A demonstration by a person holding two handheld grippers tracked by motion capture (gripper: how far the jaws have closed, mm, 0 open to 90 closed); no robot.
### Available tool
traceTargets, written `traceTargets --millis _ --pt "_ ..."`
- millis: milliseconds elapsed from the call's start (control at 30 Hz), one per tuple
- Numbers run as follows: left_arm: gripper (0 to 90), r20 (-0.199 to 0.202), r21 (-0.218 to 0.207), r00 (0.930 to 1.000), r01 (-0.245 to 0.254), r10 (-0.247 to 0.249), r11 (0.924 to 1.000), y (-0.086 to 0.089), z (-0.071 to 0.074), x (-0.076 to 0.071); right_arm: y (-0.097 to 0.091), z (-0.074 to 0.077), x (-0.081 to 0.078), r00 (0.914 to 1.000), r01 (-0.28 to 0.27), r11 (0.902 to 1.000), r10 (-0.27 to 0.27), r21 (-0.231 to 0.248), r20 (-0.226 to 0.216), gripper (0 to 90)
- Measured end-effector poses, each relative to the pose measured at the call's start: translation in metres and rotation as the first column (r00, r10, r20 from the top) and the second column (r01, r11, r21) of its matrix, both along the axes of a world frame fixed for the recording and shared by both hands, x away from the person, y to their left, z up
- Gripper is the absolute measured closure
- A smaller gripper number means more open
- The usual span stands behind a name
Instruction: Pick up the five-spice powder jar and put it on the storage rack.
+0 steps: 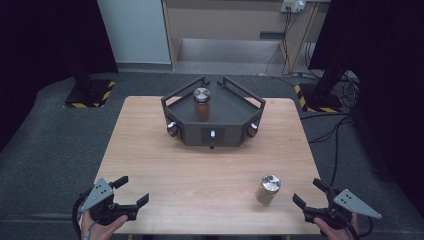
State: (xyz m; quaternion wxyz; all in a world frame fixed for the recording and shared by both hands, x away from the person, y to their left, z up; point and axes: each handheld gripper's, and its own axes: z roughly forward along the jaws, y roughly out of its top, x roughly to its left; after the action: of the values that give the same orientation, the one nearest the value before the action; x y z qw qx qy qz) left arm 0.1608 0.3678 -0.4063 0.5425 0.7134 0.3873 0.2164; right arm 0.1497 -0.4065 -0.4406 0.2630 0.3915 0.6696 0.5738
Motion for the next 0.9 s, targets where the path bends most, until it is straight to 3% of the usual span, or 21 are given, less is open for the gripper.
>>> traceTargets --millis 133,200,333,533,900 --pt "2.0 0.028 -0.002 0.9996 0.003 -0.003 1.0000 -0.0012 -0.0002 0.0001 0.0004 0.0002 0.0000 1.0000 0.002 1.0000 -0.002 -0.003 0.000 5.3" --pt "2.0 0.025 -0.025 0.9997 0.005 -0.004 0.9997 -0.0010 -0.0030 -0.0002 0.0008 0.0004 -0.0004 1.0000 0.006 1.0000 -0.006 -0.003 0.000 5.2" --pt "1.6 0.014 -0.020 0.9998 0.014 -0.013 0.9997 -0.0032 -0.0049 0.0013 0.0006 -0.0002 -0.0003 0.9999 0.011 0.9999 -0.011 0.003 -0.001 5.2" --pt "0.7 0.023 0.050 0.9988 0.043 -0.044 0.9978 -0.0076 -0.0006 0.0057 -0.0003 -0.0004 -0.0010 0.9999 0.013 0.9999 -0.013 0.003 0.000 5.0" --pt "0.6 0.026 -0.001 0.9988 0.041 -0.041 0.9992 0.0015 -0.0038 0.0012 0.0010 0.0004 -0.0013 0.9999 0.007 0.9999 -0.007 -0.008 0.009 4.8"
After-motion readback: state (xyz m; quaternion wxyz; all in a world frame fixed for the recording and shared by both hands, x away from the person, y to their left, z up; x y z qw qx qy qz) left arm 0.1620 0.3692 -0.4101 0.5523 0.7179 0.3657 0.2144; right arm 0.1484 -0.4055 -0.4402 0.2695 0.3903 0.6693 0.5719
